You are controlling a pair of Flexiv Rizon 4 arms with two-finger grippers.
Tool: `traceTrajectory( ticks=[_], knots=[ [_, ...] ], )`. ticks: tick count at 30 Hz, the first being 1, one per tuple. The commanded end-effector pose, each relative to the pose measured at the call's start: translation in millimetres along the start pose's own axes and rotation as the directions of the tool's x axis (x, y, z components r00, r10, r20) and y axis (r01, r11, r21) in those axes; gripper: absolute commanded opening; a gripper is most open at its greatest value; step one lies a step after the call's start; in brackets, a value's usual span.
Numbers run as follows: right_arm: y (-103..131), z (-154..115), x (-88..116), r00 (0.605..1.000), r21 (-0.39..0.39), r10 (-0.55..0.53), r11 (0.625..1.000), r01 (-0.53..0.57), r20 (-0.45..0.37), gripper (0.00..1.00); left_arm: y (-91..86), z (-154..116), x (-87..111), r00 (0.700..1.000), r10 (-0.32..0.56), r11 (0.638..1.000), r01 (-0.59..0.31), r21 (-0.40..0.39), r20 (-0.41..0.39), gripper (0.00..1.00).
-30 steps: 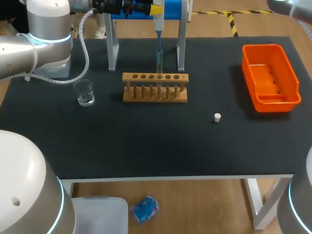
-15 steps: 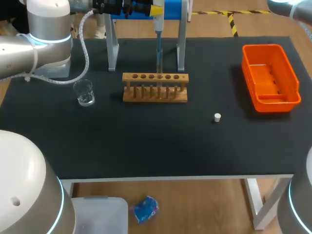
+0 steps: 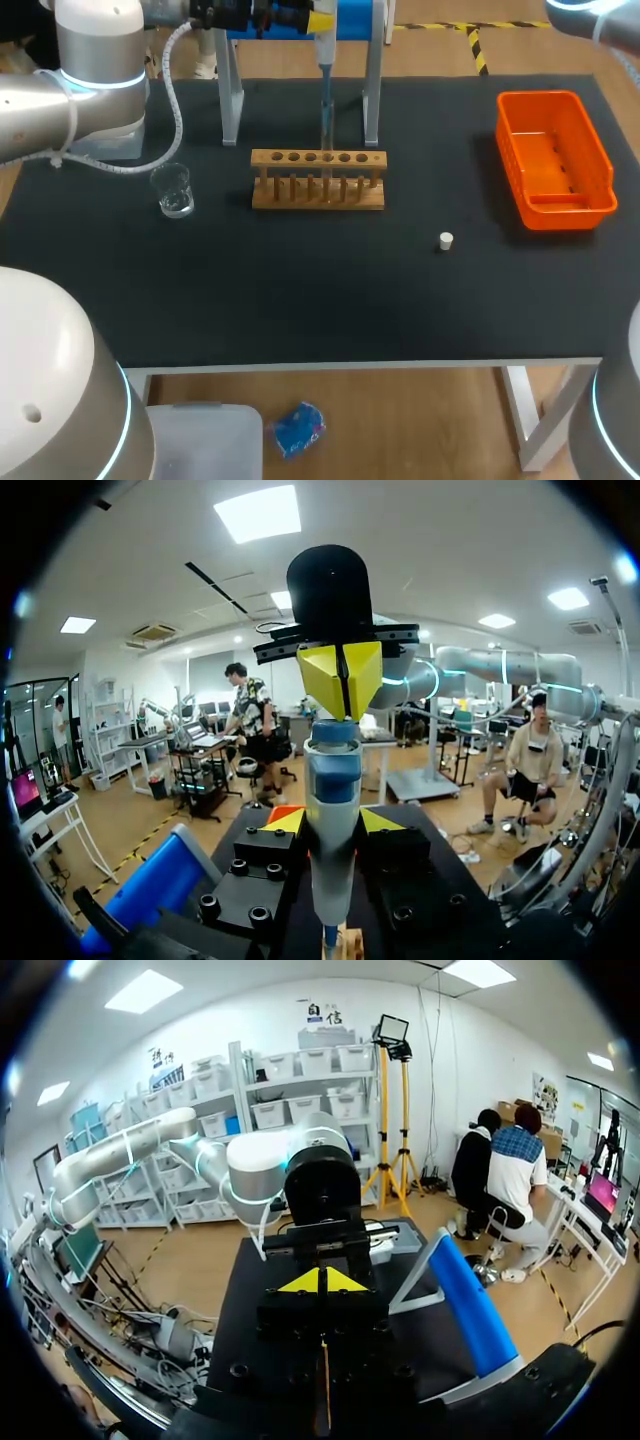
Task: Invert the test tube, pick up the pipette, mount the tip to pipette, aspirate from beaker and dispense into the tube, eject the tip, return the pipette, and cap with the stopper.
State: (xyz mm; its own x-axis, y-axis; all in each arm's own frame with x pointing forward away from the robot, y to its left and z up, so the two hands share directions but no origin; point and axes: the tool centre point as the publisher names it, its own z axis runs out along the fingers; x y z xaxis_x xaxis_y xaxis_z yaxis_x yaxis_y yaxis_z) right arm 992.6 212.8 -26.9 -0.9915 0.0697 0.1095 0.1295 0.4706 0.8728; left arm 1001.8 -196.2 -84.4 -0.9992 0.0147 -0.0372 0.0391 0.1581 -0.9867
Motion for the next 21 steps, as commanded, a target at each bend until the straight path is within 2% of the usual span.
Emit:
traceTrajectory(
  ticks=[1, 8, 17, 18, 20, 21],
  knots=[
    [-7.8, 2.7, -0.1, 1.000, 0.003, 0.005, 1.000, -0.005, -0.001, 0.00, -5.0, -0.6, -0.6, 1.000, 0.001, 1.000, -0.001, 0.003, 0.002, 0.00],
    [-9.0, 1.6, -0.5, 1.000, 0.004, 0.012, 1.000, -0.012, 0.000, 0.00, -5.0, -0.6, -0.6, 1.000, 0.001, 1.000, -0.001, 0.003, 0.002, 0.00],
    [17.2, -17.2, -0.4, 0.999, -0.035, -0.041, 0.999, 0.042, 0.027, 0.00, -5.0, -0.6, -0.6, 1.000, 0.001, 1.000, -0.001, 0.003, 0.002, 0.00],
    [19.7, -19.6, 0.2, 0.998, -0.037, -0.046, 0.998, 0.047, 0.030, 0.24, -5.0, -0.6, -0.6, 1.000, 0.001, 1.000, -0.001, 0.003, 0.002, 0.00],
    [24.2, -24.3, 2.1, 0.998, -0.044, -0.060, 0.997, 0.062, 0.036, 0.57, -5.0, -0.6, -0.6, 1.000, 0.001, 1.000, -0.001, 0.003, 0.002, 0.00],
    [26.3, -26.9, 3.6, 0.997, -0.045, -0.067, 0.997, 0.069, 0.037, 0.86, -5.0, -0.6, -0.6, 1.000, 0.001, 1.000, -0.001, 0.003, 0.002, 0.00]
  ],
)
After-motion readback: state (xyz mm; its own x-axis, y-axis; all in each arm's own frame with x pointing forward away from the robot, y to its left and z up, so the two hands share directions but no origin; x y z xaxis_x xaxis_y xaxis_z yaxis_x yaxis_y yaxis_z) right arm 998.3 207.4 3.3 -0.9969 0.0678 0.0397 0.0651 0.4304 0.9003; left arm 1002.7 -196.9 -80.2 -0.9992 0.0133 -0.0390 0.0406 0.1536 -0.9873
